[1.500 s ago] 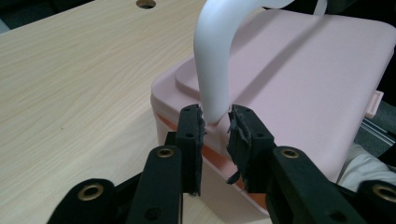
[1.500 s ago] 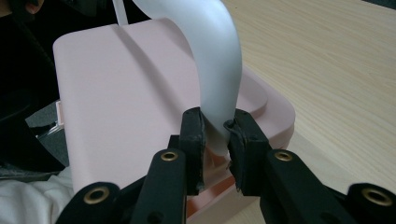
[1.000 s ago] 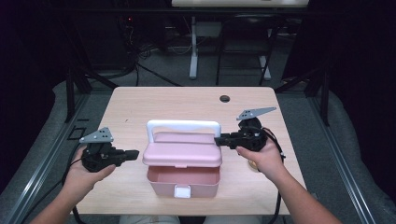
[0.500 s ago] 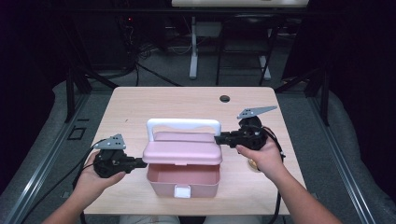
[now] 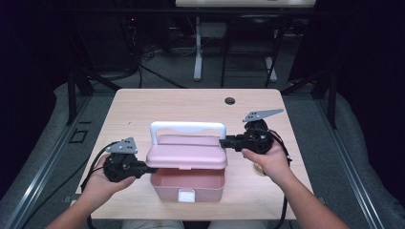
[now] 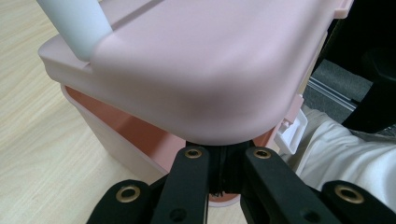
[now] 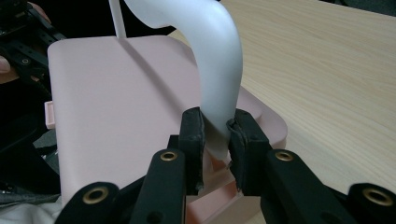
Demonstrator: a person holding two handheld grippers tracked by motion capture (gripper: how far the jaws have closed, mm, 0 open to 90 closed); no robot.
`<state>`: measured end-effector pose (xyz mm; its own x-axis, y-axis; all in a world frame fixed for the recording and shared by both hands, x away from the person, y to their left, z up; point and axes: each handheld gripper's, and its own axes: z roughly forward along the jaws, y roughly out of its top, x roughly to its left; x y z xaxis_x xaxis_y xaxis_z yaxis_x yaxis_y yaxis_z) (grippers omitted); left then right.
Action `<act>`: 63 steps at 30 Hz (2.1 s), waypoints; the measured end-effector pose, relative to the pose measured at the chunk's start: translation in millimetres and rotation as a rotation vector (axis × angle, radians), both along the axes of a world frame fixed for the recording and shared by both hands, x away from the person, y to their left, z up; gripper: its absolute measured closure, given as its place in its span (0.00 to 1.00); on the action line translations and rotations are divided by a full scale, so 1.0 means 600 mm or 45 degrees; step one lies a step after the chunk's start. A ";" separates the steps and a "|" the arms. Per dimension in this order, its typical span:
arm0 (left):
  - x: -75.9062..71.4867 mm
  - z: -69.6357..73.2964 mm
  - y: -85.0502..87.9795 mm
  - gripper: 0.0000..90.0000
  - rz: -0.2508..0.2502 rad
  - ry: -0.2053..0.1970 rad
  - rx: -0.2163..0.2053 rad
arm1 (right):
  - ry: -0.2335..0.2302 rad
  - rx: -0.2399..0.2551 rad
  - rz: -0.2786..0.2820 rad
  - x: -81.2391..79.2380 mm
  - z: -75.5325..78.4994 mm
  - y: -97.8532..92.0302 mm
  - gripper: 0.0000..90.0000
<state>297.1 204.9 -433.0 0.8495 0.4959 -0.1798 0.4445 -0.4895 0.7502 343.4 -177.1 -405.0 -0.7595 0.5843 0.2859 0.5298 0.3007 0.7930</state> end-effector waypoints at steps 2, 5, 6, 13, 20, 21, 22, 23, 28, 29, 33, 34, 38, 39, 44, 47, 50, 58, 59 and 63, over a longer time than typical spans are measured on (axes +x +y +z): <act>0.000 0.001 0.000 1.00 -0.003 0.002 0.002 | 0.000 0.003 0.000 0.000 -0.001 0.000 0.84; 0.000 0.001 -0.002 1.00 -0.005 -0.002 0.009 | 0.002 0.006 0.000 0.000 -0.001 0.000 0.84; 0.000 0.002 -0.003 1.00 -0.003 -0.003 0.005 | 0.000 0.004 -0.003 0.000 -0.002 0.000 0.84; 0.001 0.006 -0.002 1.00 0.001 -0.002 0.012 | -0.011 0.003 -0.029 -0.002 -0.002 -0.003 0.82; 0.005 0.015 -0.004 1.00 0.007 -0.004 0.006 | -0.058 0.004 -0.085 -0.015 0.004 -0.022 0.84; 0.007 0.018 -0.004 1.00 0.008 -0.004 0.008 | -0.065 -0.001 -0.088 -0.018 0.004 -0.024 0.85; 0.008 0.021 -0.004 1.00 0.012 -0.008 0.008 | -0.074 -0.015 -0.091 -0.022 0.004 -0.025 0.85; 0.009 0.024 -0.004 1.00 0.014 -0.007 0.012 | -0.082 -0.026 -0.096 -0.025 0.003 -0.027 0.86; 0.016 0.038 -0.007 1.00 0.029 -0.021 0.016 | -0.101 -0.063 -0.112 -0.045 -0.006 -0.033 0.91; 0.018 0.040 -0.008 1.00 0.033 -0.023 0.019 | -0.100 -0.069 -0.112 -0.049 -0.008 -0.034 0.92; 0.026 0.050 -0.007 1.00 0.044 -0.027 0.011 | -0.099 -0.080 -0.101 -0.061 -0.020 -0.033 0.93; 0.027 0.052 -0.007 1.00 0.046 -0.026 0.008 | -0.097 -0.079 -0.097 -0.064 -0.023 -0.032 0.94; 0.034 0.060 -0.008 1.00 0.052 -0.025 0.010 | -0.083 -0.096 -0.066 -0.074 -0.034 -0.023 0.95; 0.035 0.061 -0.009 1.00 0.058 -0.030 0.008 | -0.081 -0.102 -0.058 -0.076 -0.037 -0.020 0.96; 0.043 0.069 -0.010 1.00 0.072 -0.034 0.008 | -0.079 -0.122 -0.018 -0.087 -0.053 -0.003 0.95; 0.046 0.073 -0.011 1.00 0.077 -0.035 0.015 | -0.091 -0.142 0.006 -0.092 -0.062 0.010 0.93; 0.050 0.077 -0.012 1.00 0.082 -0.030 0.016 | -0.086 -0.158 0.023 -0.096 -0.071 0.021 0.93; 0.065 0.085 -0.011 1.00 0.100 -0.022 -0.013 | -0.047 -0.166 0.065 -0.098 -0.101 0.040 0.96; 0.066 0.086 -0.011 1.00 0.099 -0.018 -0.011 | -0.046 -0.176 0.066 -0.098 -0.103 0.042 0.96; 0.071 0.089 -0.012 1.00 0.105 -0.017 -0.015 | -0.034 -0.193 0.087 -0.099 -0.112 0.053 0.97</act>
